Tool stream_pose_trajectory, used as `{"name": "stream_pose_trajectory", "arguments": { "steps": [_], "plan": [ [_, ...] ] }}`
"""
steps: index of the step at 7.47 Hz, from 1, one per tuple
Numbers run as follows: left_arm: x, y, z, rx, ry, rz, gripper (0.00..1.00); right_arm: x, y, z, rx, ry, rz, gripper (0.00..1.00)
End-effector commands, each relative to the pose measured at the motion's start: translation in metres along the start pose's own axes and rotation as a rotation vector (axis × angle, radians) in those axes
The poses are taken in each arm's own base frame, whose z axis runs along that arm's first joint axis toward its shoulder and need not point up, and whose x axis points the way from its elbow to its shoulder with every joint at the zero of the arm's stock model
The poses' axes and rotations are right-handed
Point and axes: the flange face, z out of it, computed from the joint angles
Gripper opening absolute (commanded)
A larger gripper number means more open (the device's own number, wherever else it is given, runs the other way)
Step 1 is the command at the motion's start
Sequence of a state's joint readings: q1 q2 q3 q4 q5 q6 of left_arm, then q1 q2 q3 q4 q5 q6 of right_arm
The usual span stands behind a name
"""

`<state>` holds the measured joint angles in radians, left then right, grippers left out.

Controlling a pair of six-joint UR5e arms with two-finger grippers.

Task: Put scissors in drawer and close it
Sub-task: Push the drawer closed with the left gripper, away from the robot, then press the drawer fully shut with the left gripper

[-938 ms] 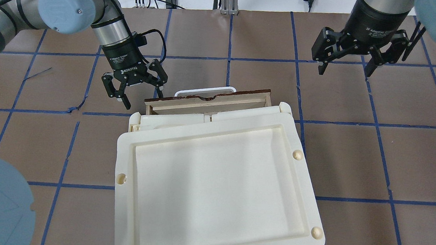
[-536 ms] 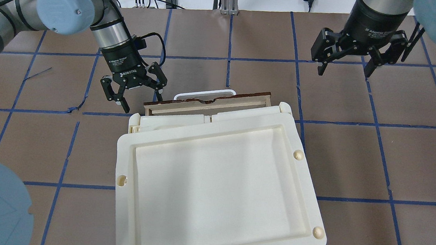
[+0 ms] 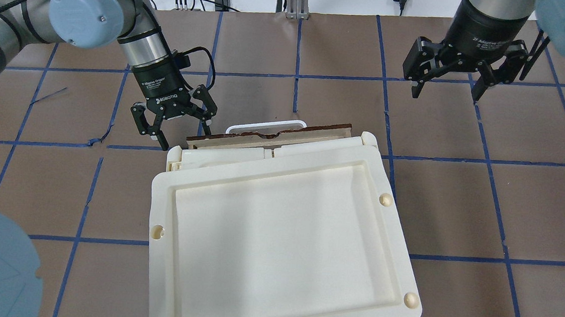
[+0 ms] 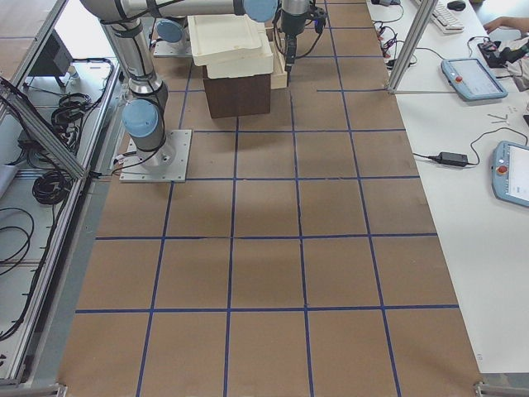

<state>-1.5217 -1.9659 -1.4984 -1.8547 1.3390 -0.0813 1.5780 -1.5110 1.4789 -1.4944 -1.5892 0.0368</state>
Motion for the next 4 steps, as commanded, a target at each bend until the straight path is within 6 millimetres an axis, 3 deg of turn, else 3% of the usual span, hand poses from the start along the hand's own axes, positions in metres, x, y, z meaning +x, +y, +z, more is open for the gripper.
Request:
{"name": "stream_pose_trajectory", "arguments": {
  "steps": [1, 4],
  "plan": [
    [-0.001, 0.000, 0.005, -0.009, 0.004, 0.000, 1.00, 0.000, 0.000, 0.001, -0.003, 0.000, -0.001, 1.00],
    [-0.004, 0.003, 0.015, -0.025, -0.001, 0.000, 1.00, 0.001, 0.000, 0.001, -0.002, 0.000, 0.001, 1.00]
  ]
}}
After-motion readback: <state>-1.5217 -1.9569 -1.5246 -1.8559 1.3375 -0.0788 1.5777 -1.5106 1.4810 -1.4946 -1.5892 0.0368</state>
